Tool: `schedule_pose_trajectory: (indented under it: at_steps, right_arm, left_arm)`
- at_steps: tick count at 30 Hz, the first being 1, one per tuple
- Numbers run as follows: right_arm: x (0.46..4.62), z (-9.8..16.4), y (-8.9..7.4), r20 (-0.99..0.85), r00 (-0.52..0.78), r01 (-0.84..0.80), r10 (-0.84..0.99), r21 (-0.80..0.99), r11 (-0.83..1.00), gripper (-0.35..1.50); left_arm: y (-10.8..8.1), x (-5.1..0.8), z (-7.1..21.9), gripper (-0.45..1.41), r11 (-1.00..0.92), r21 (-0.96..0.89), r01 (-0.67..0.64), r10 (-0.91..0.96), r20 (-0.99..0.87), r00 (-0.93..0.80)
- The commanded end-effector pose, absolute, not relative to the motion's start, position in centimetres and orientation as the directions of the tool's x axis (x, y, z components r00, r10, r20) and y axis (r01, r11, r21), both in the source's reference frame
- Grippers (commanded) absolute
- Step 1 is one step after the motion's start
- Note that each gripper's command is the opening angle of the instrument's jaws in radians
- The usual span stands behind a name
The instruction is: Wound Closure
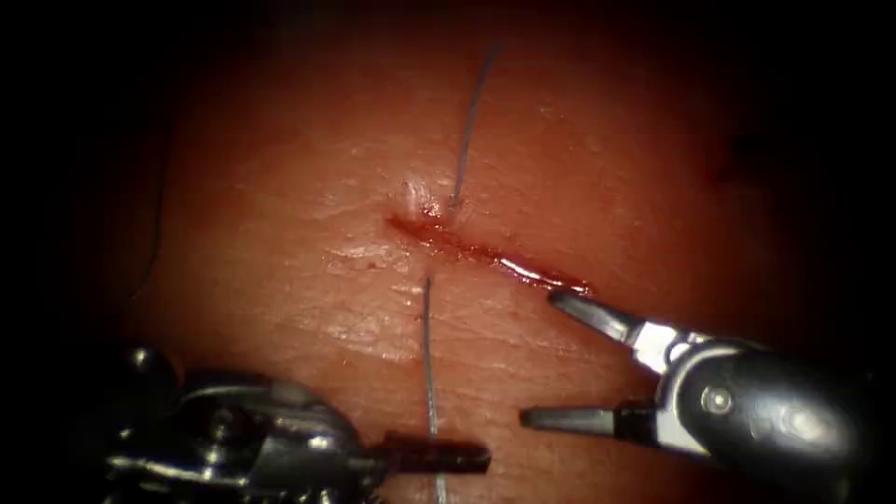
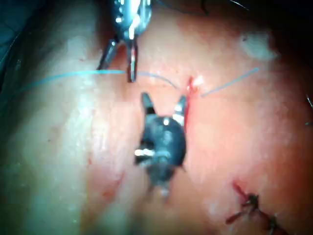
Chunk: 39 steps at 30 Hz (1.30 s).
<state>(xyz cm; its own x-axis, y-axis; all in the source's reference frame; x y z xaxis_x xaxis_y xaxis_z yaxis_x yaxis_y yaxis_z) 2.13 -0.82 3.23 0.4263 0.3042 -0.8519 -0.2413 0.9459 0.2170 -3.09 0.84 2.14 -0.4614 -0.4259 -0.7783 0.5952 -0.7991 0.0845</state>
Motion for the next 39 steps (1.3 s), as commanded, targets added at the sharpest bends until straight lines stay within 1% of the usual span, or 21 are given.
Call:
schedule_pose_trajectory:
  at_steps: [1,9,12,19,20,22,23,24,28,29,30,31,32,35,36,38,39]
  right_arm:
    - [2.19,3.3,-0.82,-0.853,0.425,-0.239,0.302,0.216,0.947,0.62]
    - [2.19,3.3,-0.82,-0.853,0.425,-0.239,0.302,0.216,0.947,0.59]
    - [2.18,3.32,-0.81,-0.854,0.425,-0.239,0.302,0.215,0.947,0.57]
    - [2.16,3.33,-0.81,-0.854,0.425,-0.239,0.301,0.215,0.947,0.57]
    - [2.17,3.33,-0.81,-0.854,0.425,-0.239,0.301,0.215,0.947,0.57]
    - [2.17,3.33,-0.81,-0.854,0.425,-0.24,0.301,0.215,0.947,0.57]
    - [2.17,3.33,-0.81,-0.854,0.425,-0.24,0.301,0.215,0.947,0.57]
    - [2.17,3.33,-0.81,-0.854,0.425,-0.24,0.301,0.215,0.947,0.57]
    - [2.19,3.33,-0.81,-0.853,0.425,-0.241,0.302,0.215,0.947,0.54]
    - [2.19,3.33,-0.81,-0.853,0.425,-0.241,0.302,0.215,0.946,0.49]
    - [2.2,3.33,-0.8,-0.854,0.423,-0.232,0.302,0.22,0.947,0.29]
    - [2.21,3.33,-0.8,-0.855,0.42,-0.223,0.303,0.226,0.948,0.15]
    - [2.23,3.34,-0.8,-0.855,0.421,-0.213,0.303,0.232,0.949,0.1]
    - [2.33,3.37,-0.74,-0.846,0.432,-0.191,0.313,0.254,0.948,0.09]
    - [2.37,3.39,-0.7,-0.847,0.439,-0.177,0.299,0.245,0.953,0.1]
    - [2.46,3.41,-0.63,-0.856,0.441,-0.152,0.269,0.225,0.963,0.22]
    - [2.5,3.42,-0.61,-0.861,0.442,-0.138,0.254,0.214,0.967,0.22]
  left_arm:
    - [0.84,-3.15,2.21,0.57,-0.798,0.086,0.597,-0.427,-0.779,-0.459]
    - [0.7,-3.27,2.25,0.57,-0.777,0.086,0.623,-0.435,-0.789,-0.434]
    - [0.65,-3.27,2.21,0.52,-0.768,0.091,0.634,-0.442,-0.792,-0.421]
    - [0.6,-3.25,2.17,0.34,-0.759,0.096,0.644,-0.447,-0.796,-0.409]
    - [0.61,-3.25,2.17,0.27,-0.759,0.096,0.644,-0.447,-0.796,-0.408]
    - [0.61,-3.24,2.18,0.04,-0.755,0.102,0.648,-0.453,-0.796,-0.402]
    - [0.62,-3.22,2.19,-0.3,-0.761,0.089,0.643,-0.441,-0.798,-0.411]
    - [0.62,-3.21,2.19,-0.45,-0.767,0.083,0.636,-0.435,-0.796,-0.421]
    - [0.68,-3.15,2.19,-0.45,-0.786,0.1,0.611,-0.449,-0.771,-0.452]
    - [0.72,-3.14,2.19,-0.45,-0.792,0.107,0.601,-0.452,-0.765,-0.459]
    - [0.78,-3.13,2.18,-0.45,-0.799,0.113,0.591,-0.453,-0.76,-0.466]
    - [0.84,-3.11,2.17,-0.45,-0.804,0.118,0.582,-0.454,-0.754,-0.475]
    - [0.9,-3.1,2.15,-0.45,-0.81,0.122,0.573,-0.455,-0.747,-0.484]
    - [1.09,-3.07,2.09,-0.45,-0.823,0.123,0.554,-0.448,-0.74,-0.502]
    - [1.14,-3.06,2.07,-0.45,-0.827,0.122,0.549,-0.445,-0.738,-0.507]
    - [1.23,-3.05,2.02,-0.45,-0.836,0.112,0.537,-0.431,-0.738,-0.519]
    - [1.25,-3.05,2.0,-0.45,-0.836,0.116,0.537,-0.435,-0.737,-0.518]
